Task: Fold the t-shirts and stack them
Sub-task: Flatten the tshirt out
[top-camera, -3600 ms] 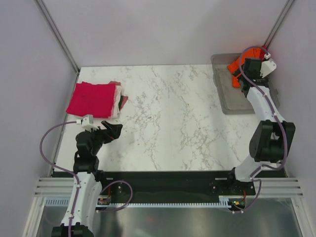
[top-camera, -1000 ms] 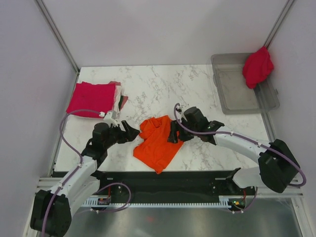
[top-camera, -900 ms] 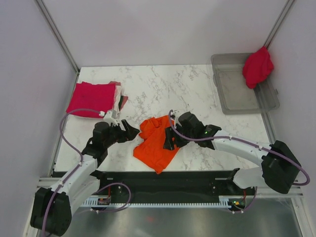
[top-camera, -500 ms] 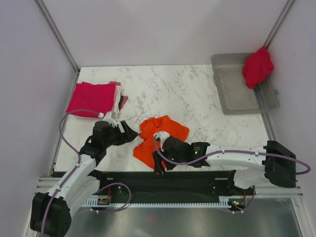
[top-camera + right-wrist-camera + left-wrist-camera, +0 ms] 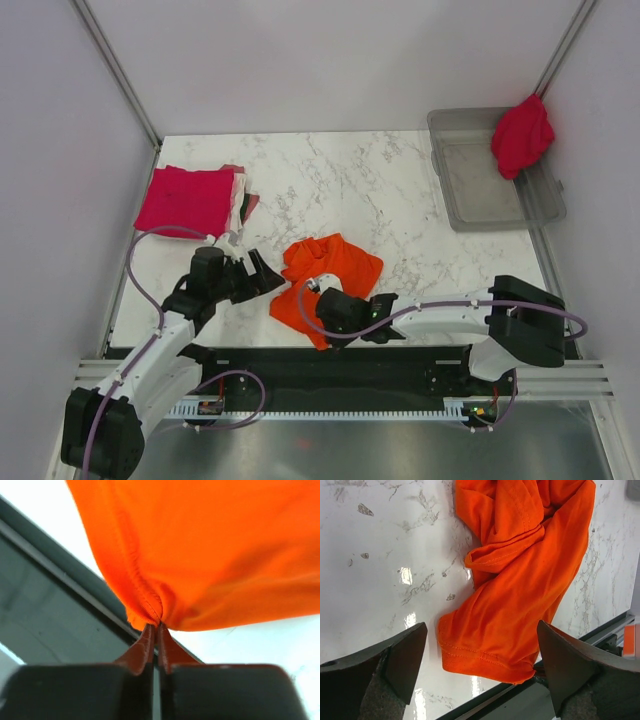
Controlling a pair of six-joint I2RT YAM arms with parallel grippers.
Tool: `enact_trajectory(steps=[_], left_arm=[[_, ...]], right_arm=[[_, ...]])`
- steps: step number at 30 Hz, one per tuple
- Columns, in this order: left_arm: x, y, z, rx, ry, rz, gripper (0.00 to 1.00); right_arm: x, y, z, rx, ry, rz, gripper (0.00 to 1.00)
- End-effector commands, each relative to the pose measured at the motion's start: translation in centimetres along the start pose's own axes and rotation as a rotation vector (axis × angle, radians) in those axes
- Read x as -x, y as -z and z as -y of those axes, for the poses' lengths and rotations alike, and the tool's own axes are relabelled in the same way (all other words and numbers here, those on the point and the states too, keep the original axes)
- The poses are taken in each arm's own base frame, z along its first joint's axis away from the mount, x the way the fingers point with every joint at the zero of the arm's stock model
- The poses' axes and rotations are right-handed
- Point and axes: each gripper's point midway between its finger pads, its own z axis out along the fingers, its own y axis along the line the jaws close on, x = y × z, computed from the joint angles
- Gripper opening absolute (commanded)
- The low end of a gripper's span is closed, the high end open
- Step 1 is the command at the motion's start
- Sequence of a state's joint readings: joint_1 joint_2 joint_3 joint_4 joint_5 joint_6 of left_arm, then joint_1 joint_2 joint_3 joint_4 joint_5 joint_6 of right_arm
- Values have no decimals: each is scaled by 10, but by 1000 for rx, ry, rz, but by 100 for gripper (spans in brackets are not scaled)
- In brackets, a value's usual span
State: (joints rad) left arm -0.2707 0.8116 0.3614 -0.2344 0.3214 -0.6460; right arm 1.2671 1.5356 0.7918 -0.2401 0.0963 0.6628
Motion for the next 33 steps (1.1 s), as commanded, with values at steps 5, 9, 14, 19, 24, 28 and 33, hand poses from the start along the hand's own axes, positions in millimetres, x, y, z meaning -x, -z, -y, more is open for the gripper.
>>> enact_trajectory(steps=[5, 9, 14, 19, 24, 28, 33], left_arm=[[-3, -6, 3, -12, 105, -8, 100], [-7, -10, 16, -111, 108, -28, 95], [-16, -18, 17, -91, 124, -105, 81], [-28, -23, 13, -70, 138, -157, 71], [-40, -24, 11, -53, 157, -185, 71], [-43, -26, 18, -67, 176, -185, 58], [-41, -28, 31, -119, 181, -170, 24]], right_arm=[[46, 9, 52, -123, -99, 145, 0], [57, 6, 71, -161, -120, 153, 0], [62, 5, 72, -165, -115, 155, 0], [65, 6, 70, -157, -119, 165, 0], [63, 7, 68, -140, -117, 162, 0], [63, 8, 69, -140, -117, 172, 0], [65, 11, 73, -161, -117, 194, 0]])
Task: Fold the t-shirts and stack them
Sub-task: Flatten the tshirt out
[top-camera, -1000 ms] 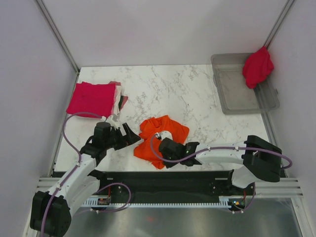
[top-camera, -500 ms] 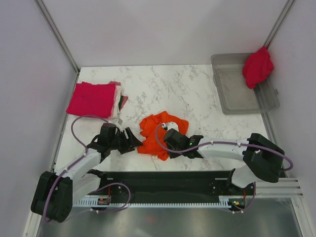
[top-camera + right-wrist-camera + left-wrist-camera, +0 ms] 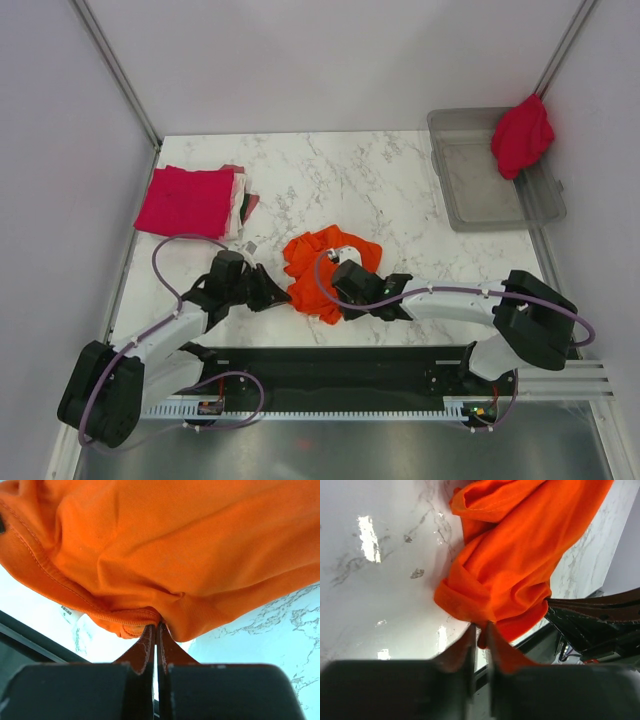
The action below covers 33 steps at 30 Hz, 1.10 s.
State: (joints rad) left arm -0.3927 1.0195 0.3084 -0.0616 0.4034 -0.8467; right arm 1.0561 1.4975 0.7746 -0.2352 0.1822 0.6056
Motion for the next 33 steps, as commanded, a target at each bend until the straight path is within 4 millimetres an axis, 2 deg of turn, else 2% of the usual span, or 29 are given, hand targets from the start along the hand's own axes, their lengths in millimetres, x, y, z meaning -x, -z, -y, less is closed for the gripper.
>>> enact_trajectory(steps=[1, 2, 6, 10, 14, 15, 16, 19, 22, 28, 33], left_arm=[[6, -1, 20, -80, 19, 21, 10], [7, -2, 21, -80, 19, 21, 2], [12, -5, 21, -66, 11, 27, 2], [24, -7, 33, -76, -9, 35, 2], [54, -3, 62, -95, -50, 84, 2], [57, -2, 67, -95, -58, 88, 2], [68, 2, 81, -116, -83, 111, 2], [79, 11, 97, -132, -115, 134, 2], [83, 18, 103, -136, -132, 156, 2], [81, 20, 101, -137, -146, 159, 2], [93, 24, 112, -142, -184, 185, 2]], right_arm=[[18, 6, -1, 2, -4, 78, 0], [18, 6, 1, -6, -2, 83, 0], [26, 7, 14, -75, -6, 129, 0], [44, 12, 28, -141, -20, 184, 0], [79, 27, 38, -190, -34, 262, 0], [84, 30, 39, -199, -20, 274, 0], [91, 36, 42, -217, -22, 296, 0], [105, 50, 39, -211, -3, 336, 0], [107, 55, 41, -214, -2, 353, 0], [103, 55, 48, -236, 3, 353, 0], [118, 62, 47, -251, 13, 388, 0]])
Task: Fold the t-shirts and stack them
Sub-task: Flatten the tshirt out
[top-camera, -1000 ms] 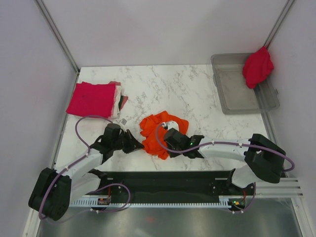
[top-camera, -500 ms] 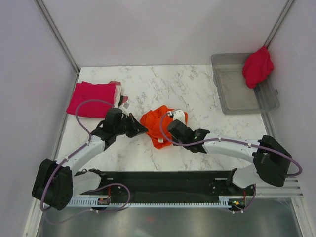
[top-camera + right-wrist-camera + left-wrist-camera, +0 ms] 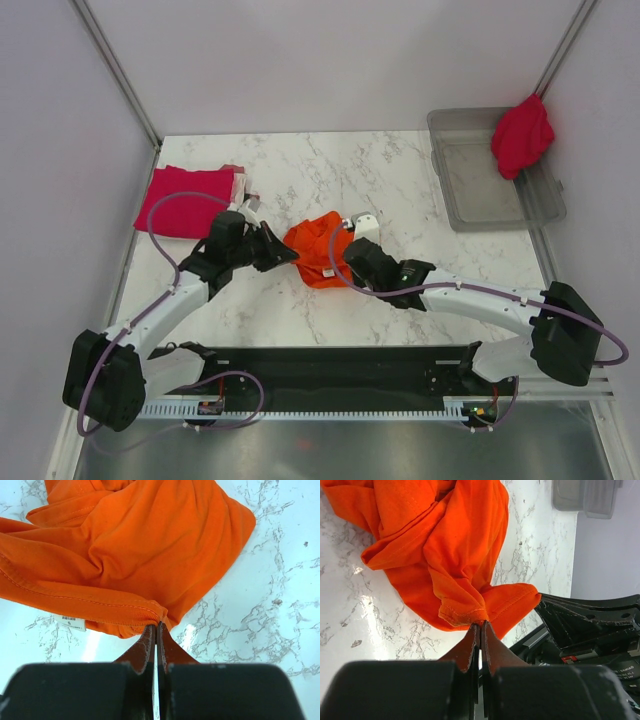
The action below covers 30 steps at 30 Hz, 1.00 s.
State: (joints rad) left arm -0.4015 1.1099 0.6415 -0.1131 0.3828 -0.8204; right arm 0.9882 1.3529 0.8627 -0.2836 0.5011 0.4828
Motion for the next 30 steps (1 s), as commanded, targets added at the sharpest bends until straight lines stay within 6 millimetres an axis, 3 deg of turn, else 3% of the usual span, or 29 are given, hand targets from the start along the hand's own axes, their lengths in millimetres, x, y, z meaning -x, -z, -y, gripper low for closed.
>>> enact_trajectory(steps=[1, 3, 4, 6, 7, 9, 10, 11, 12, 13, 14, 15, 16, 17, 20, 22, 26, 28, 30], left_arm=[[27, 8, 26, -36, -92, 67, 2], [34, 10, 36, -46, -110, 76, 2], [45, 15, 51, -76, -139, 98, 2], [53, 21, 63, -89, -162, 106, 2], [66, 29, 81, -116, -195, 139, 2], [75, 39, 94, -114, -215, 151, 2], [91, 50, 113, -132, -247, 195, 2], [96, 57, 119, -124, -253, 202, 2], [103, 63, 129, -129, -262, 217, 2], [122, 83, 159, -171, -300, 277, 2], [130, 90, 171, -181, -313, 293, 2], [135, 99, 181, -188, -326, 298, 2], [148, 126, 215, -256, -365, 355, 2], [152, 137, 229, -284, -382, 366, 2], [151, 190, 280, -431, -441, 409, 2], [141, 218, 304, -533, -436, 388, 2], [119, 248, 324, -649, -393, 323, 2], [111, 262, 332, -689, -372, 314, 2], [105, 280, 341, -733, -361, 313, 2]], right_arm=[[31, 8, 1, -19, -2, 75, 0], [46, 13, -2, -10, -2, 106, 0], [53, 17, -3, -7, -3, 121, 0], [76, 26, -4, -1, 5, 166, 0], [84, 33, -3, -2, 15, 179, 0], [118, 50, -4, -1, 8, 245, 0], [130, 60, 1, -14, 31, 267, 0], [157, 76, 2, -22, 8, 325, 0], [171, 85, 3, -20, 10, 354, 0], [184, 97, 5, -18, 27, 383, 0], [213, 118, 4, 3, 1, 446, 0], [223, 129, 2, 29, 1, 465, 0], [236, 142, 1, 53, -3, 493, 0], [258, 166, 0, 89, -23, 549, 0], [288, 217, -2, 209, -56, 632, 0], [293, 248, -1, 298, -67, 660, 0], [296, 305, 2, 460, -114, 689, 0], [291, 324, 5, 512, -125, 683, 0], [287, 329, 8, 523, -142, 671, 0]])
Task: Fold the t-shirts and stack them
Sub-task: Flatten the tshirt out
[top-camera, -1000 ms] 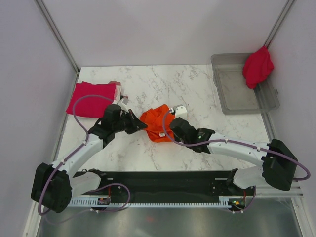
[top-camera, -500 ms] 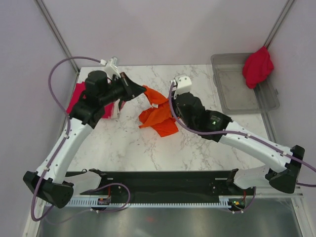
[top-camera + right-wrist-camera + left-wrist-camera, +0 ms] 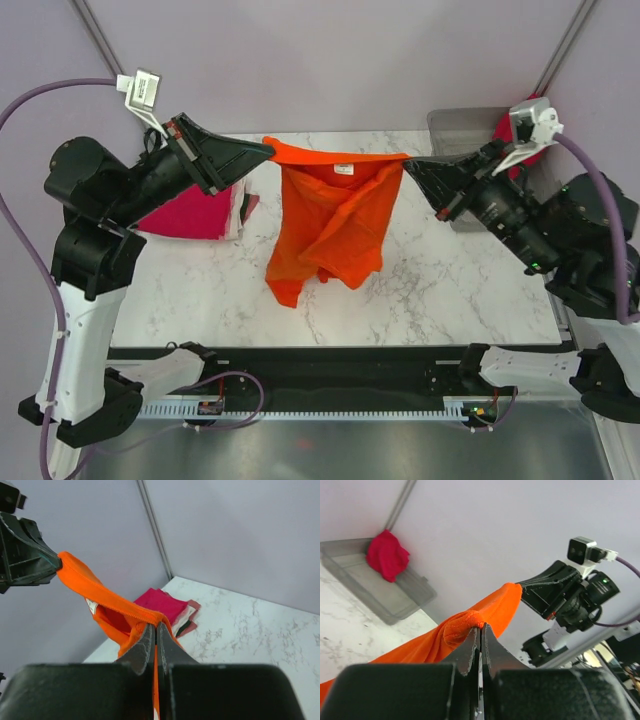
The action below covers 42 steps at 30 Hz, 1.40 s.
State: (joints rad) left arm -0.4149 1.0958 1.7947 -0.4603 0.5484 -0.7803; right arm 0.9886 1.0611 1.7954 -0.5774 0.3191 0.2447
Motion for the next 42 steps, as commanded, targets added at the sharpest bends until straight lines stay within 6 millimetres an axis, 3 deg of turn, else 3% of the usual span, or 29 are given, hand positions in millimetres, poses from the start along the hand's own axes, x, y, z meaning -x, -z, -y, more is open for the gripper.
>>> enact_trajectory(steps=[1, 3, 4, 5, 6, 7, 9, 10, 11, 12, 13, 14, 15, 16, 17, 18, 19, 21, 22, 24, 26, 30, 34, 35, 37, 38, 40, 41, 42], left_arm=[[2, 10, 35, -93, 83, -28, 2], [17, 15, 49, -109, 69, 17, 2], [21, 11, 49, -111, 70, 21, 2], [26, 9, 52, -117, 71, 28, 2], [37, 12, 68, -155, 50, 46, 2], [39, 1, 63, -152, 63, 35, 2], [46, -3, 69, -173, 58, 37, 2], [45, -8, 62, -159, 65, 33, 2], [42, -10, 56, -146, 56, 31, 2], [34, -19, 34, -93, 75, 19, 2], [27, -21, 23, -66, 80, 12, 2], [22, -20, 14, -40, 68, 12, 2], [5, -28, -17, 35, 95, -12, 2], [-4, -29, -32, 70, 97, -20, 2], [-11, -28, -44, 102, 78, -23, 2], [-27, -31, -73, 176, 97, -43, 2], [-34, -31, -86, 210, 90, -48, 2], [-46, -28, -114, 296, 55, -43, 2], [-48, -27, -123, 323, 43, -42, 2], [-49, -26, -140, 381, -5, -33, 2], [-47, -26, -147, 406, -43, -36, 2], [-36, -31, -137, 373, -96, -37, 2], [-42, -34, -110, 273, -83, -75, 2], [-46, -35, -103, 251, -60, -85, 2], [-61, -40, -85, 198, -33, -118, 2], [-65, -40, -80, 207, -16, -107, 2], [-85, -46, -50, 141, 3, -135, 2], [-89, -46, -45, 147, 19, -120, 2], [-102, -47, -25, 101, 34, -148, 2]], right_arm=[[-2, 14, -3, 25, -30, -53, 0], [1, 12, 4, -20, -19, -48, 0], [17, 15, 3, -20, -21, -12, 0], [20, 9, 1, -21, -12, -10, 0], [28, 7, -1, -16, 0, 3, 0], [54, 13, -5, -2, -7, 59, 0], [60, 2, -6, -19, 16, 69, 0], [65, 1, -3, -40, 36, 84, 0], [60, -8, 3, -84, 51, 78, 0], [56, -12, 7, -108, 65, 70, 0], [36, -23, 13, -137, 97, 29, 0], [30, -28, 15, -152, 108, 26, 0], [19, -34, 22, -191, 123, 15, 0], [-13, -46, 31, -229, 162, -47, 0], [-18, -51, 39, -269, 178, -37, 0], [-27, -55, 51, -328, 195, -43, 0], [-52, -63, 59, -350, 222, -88, 0], [-66, -77, 77, -383, 217, -100, 0], [-82, -85, 79, -350, 214, -134, 0], [-95, -101, 100, -375, 199, -161, 0], [-107, -116, 103, -332, 192, -198, 0], [-84, -121, 110, -315, 183, -162, 0], [-53, -100, 93, -247, 172, -96, 0], [-38, -85, 85, -223, 164, -61, 0], [-39, -70, 79, -185, 154, -59, 0], [-23, -48, 74, -170, 145, -14, 0], [-27, -28, 76, -175, 138, -9, 0], [-12, -2, 74, -172, 126, 41, 0], [-8, 10, 75, -181, 122, 56, 0]])
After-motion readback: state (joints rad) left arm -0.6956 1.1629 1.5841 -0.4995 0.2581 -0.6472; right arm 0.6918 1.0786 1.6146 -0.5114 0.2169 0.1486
